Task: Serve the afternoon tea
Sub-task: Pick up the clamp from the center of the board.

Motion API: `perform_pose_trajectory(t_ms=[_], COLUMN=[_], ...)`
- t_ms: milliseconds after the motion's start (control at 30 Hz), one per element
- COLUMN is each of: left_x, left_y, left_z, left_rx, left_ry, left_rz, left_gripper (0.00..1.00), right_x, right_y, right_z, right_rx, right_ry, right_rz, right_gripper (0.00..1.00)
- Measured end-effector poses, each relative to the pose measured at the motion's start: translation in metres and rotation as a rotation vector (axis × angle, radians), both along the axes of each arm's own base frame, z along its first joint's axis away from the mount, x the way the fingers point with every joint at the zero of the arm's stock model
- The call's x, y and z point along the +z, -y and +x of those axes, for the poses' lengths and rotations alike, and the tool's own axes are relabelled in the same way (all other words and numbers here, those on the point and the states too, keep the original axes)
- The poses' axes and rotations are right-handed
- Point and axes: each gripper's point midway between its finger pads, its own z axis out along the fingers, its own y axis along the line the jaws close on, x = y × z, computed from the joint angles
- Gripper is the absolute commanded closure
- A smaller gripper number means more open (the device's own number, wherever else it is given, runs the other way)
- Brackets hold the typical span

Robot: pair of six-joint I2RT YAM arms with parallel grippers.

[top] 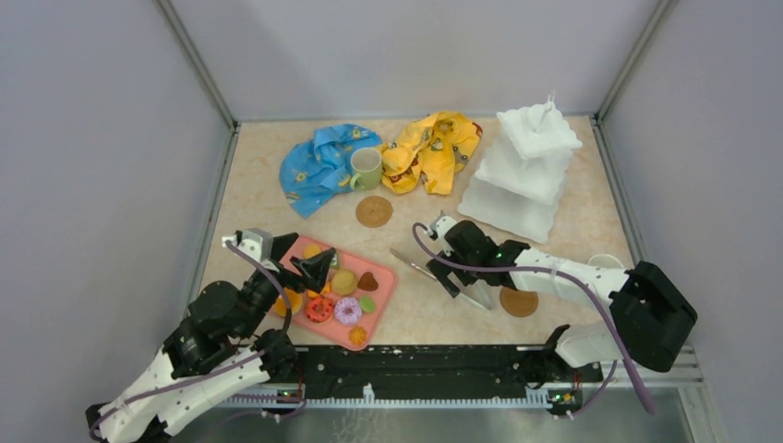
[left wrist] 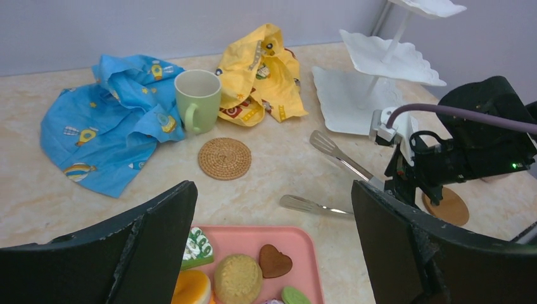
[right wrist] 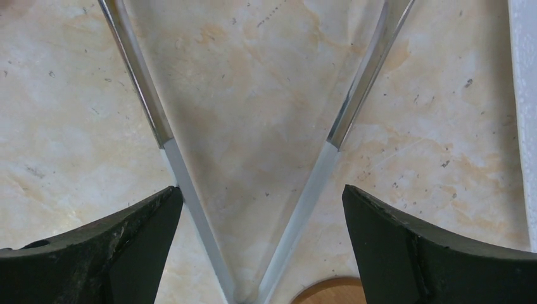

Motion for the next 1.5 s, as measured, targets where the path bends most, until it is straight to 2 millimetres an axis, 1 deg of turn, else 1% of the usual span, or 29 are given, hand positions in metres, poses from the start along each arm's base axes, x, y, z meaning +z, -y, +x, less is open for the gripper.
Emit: perform_pose_trajectory(t_ms=[200, 433, 867, 1000, 1100, 1233, 1500], left_x=[0.006, 0.006, 0.003, 0.003, 0.003, 0.003, 0.002], left_y=[-0.017, -0.022, -0.023, -0.023, -0.023, -0.023, -0.024], left_z=[0.002, 0.004, 0.006, 0.006, 0.006, 0.006, 0.006], left_rx=[0.072, 0.103, 0.111, 0.114, 0.114, 0.114, 0.119], left_ry=[0.022, 0.022, 0.018, 0.018, 0.018, 0.018, 0.018], left_rz=[-0.034, -0.036, -0.029, -0.029, -0.029, -0.029, -0.029], left_gripper=[0.01, 0.01, 0.01, 0.01, 0.01, 0.01, 0.01], right_x=[-0.002, -0.007, -0.008, -0.009, -0.010, -0.015, -0.025], right_y=[-0.011, -0.015, -0.003, 0.001, 0.006, 0.012, 0.014], right_z=[0.003, 0.006, 0.015, 0.014, 0.018, 0.021, 0.023], right_rx=[0.050, 0.068, 0.013, -0.007, -0.032, -0.055, -0.084], right_ry=[0.001, 0.004, 0.028, 0.011, 0.003, -0.006, -0.032], right_rz=[0.028, 0.022, -0.016, -0.015, -0.013, -0.026, -0.046], right_gripper=[0.01, 0.01, 0.01, 0.01, 0.01, 0.01, 0.01])
